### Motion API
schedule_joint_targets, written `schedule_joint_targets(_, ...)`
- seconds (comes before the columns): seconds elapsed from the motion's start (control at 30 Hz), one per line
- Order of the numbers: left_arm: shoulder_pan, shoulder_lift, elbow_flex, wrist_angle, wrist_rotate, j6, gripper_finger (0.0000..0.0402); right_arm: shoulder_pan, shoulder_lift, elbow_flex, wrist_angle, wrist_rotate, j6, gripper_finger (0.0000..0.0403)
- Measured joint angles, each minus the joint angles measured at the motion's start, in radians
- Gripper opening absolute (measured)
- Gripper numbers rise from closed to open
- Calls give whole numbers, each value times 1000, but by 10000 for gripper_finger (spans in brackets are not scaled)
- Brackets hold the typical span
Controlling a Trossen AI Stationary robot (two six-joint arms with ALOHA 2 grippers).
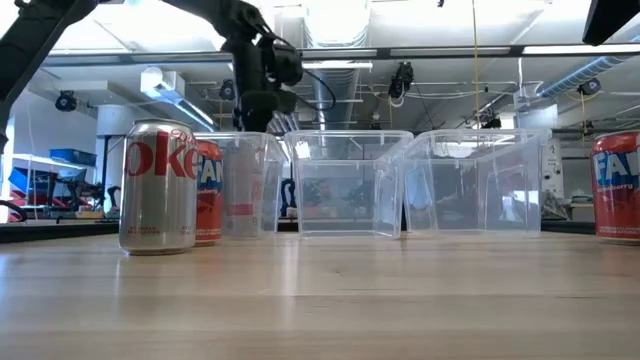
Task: Sort soda cans
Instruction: Put the pink-white soda can into the left transparent bin
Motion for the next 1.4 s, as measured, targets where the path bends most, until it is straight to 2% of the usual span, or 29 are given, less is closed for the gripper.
schedule_joint_targets(0.23, 9, 0, -70, 115, -1, 17, 230, 0, 0, 0, 0, 0, 0, 247)
schedule_joint_targets(0.37, 19, 0, -72, 120, -1, 2, 230, 0, 0, 0, 0, 0, 1, 239)
schedule_joint_targets(0.53, 34, 0, -72, 124, 10, -56, 252, 0, 0, 0, 0, 0, 2, 237)
schedule_joint_targets(0.73, 49, 0, -85, 128, 36, -127, 243, 0, 0, 0, 1, 0, 7, 247)
schedule_joint_targets(1.0, 58, 0, -96, 158, 34, -238, 254, 0, 0, 0, 4, 0, 16, 256)
schedule_joint_targets(1.4, 58, -2, -110, 196, 32, -282, 251, 3, 0, 0, 8, -4, 18, 240)
